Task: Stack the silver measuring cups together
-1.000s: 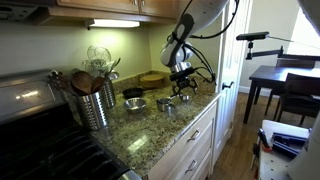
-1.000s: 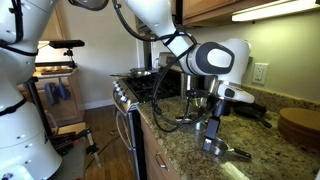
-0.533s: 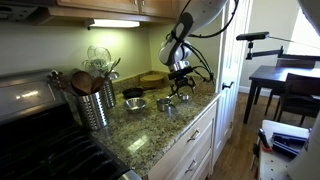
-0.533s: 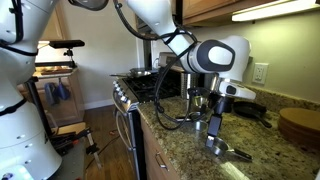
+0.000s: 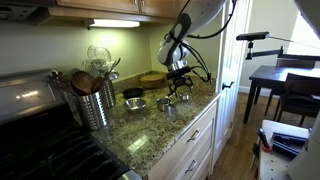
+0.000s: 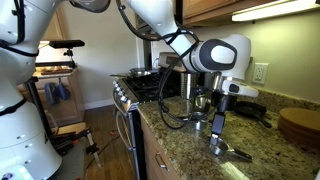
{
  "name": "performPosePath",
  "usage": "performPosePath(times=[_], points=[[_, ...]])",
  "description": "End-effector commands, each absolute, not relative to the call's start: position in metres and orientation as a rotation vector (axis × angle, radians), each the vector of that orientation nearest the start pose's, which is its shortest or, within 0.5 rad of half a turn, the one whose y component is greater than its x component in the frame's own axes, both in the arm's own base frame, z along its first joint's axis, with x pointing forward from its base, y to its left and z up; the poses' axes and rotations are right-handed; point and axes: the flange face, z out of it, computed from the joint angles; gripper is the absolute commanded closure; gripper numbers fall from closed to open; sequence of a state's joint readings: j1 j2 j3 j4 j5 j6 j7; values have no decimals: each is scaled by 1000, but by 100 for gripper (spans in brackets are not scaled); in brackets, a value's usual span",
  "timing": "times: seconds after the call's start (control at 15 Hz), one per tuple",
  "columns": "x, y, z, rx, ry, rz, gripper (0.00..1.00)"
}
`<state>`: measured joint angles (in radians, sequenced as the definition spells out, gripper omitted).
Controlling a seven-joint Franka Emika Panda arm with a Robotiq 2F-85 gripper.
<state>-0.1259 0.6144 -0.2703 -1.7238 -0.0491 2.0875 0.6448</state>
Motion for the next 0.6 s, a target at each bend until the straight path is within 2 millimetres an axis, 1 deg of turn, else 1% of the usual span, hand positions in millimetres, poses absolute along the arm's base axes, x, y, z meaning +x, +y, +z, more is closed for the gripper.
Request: performPosePath(times=[0.0,0.33,0.4,0.47,0.53], points=[[601,-246,211,-2930,1600,338,0],[601,-254,200,-2927,1615,358,0],[601,-254,200,-2928,1618,358,25],[601,-255,200,-2927,1621,358,27],[601,-256,200,-2925,1623,358,33]])
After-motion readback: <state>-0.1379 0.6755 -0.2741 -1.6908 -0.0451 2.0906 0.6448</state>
